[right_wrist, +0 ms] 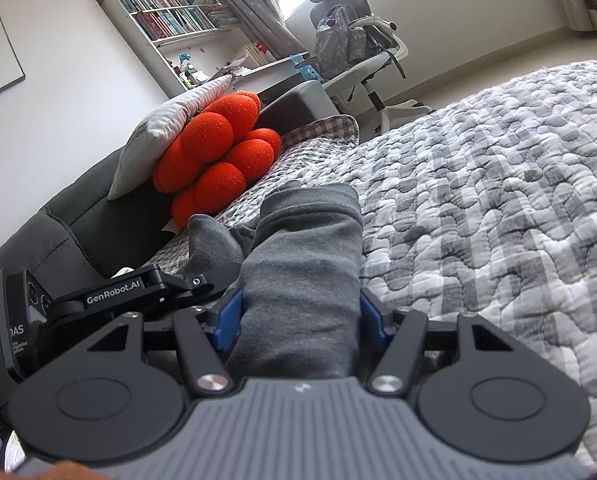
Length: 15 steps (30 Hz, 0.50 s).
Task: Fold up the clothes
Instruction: 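Hold the folded grey shirt bundle closed in both tools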
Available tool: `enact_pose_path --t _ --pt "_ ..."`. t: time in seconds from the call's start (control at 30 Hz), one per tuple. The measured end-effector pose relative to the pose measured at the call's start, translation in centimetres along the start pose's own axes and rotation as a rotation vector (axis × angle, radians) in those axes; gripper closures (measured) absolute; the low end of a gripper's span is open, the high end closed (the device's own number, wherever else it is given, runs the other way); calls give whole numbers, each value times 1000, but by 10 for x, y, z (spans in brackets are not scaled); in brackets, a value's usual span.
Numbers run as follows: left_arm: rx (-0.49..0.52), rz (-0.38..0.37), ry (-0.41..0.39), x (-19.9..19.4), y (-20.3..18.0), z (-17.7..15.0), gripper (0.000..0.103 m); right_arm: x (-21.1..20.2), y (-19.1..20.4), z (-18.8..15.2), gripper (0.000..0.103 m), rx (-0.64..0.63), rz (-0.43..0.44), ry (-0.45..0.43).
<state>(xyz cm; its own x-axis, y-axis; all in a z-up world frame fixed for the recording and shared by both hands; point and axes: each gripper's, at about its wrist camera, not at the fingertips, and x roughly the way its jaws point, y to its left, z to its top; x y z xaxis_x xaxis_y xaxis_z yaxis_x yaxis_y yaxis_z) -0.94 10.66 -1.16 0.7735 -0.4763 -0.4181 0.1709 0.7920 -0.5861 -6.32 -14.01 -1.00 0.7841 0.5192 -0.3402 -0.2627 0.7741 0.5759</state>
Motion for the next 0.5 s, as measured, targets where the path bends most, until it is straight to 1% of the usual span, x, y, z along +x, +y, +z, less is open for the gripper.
enact_pose_path --t 0.5 --pt "19 12 -8 3 -4 0 59 -1 0 -1 41 -2 -5 -8"
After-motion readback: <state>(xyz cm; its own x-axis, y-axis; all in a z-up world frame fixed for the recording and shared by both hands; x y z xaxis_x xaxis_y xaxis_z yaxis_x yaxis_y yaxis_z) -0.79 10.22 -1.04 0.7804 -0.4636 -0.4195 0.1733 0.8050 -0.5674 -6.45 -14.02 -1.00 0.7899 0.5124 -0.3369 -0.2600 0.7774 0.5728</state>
